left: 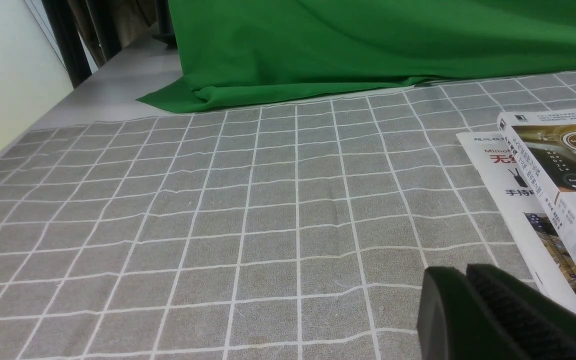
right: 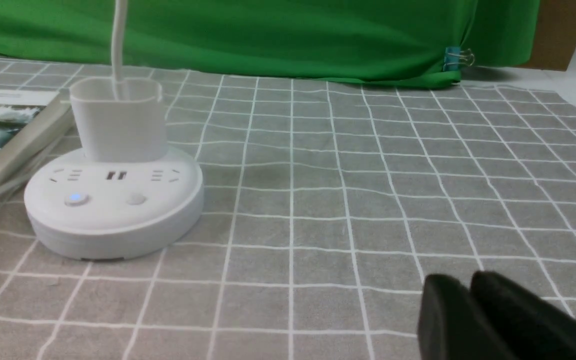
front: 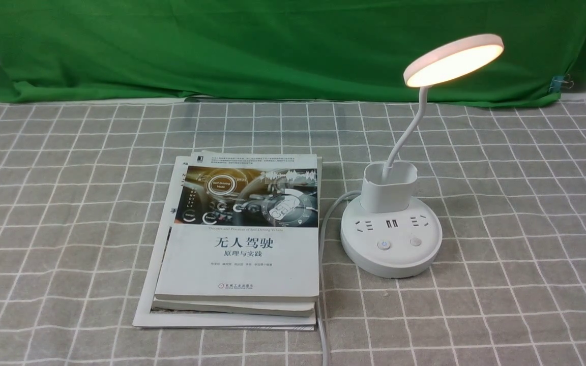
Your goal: Turn on the desk lamp on the grey coffee tablecloth with your hand.
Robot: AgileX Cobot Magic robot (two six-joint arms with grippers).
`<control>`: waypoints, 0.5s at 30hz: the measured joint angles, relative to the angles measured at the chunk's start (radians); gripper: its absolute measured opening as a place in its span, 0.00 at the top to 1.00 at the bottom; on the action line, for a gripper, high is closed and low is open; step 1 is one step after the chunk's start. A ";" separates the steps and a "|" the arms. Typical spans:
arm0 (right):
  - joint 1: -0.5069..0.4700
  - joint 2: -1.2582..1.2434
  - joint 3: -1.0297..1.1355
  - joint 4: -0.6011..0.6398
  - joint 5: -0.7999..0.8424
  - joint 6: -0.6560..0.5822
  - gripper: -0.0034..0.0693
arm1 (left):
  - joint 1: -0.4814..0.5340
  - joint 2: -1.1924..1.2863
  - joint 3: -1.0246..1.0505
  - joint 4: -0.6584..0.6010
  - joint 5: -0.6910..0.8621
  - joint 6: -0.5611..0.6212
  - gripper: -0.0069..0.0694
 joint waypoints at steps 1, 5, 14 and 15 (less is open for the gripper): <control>0.000 0.000 0.000 0.000 0.000 0.000 0.78 | 0.000 0.000 0.000 0.000 0.000 0.000 0.88; 0.000 0.000 0.000 0.000 0.000 0.000 0.76 | 0.000 0.000 0.000 0.000 0.000 0.000 0.88; 0.000 0.000 0.000 0.000 0.000 0.000 0.73 | 0.000 0.000 0.000 0.000 0.000 -0.001 0.88; 0.000 0.000 0.000 0.000 0.000 0.000 0.73 | 0.000 0.000 0.000 0.000 0.000 -0.001 0.88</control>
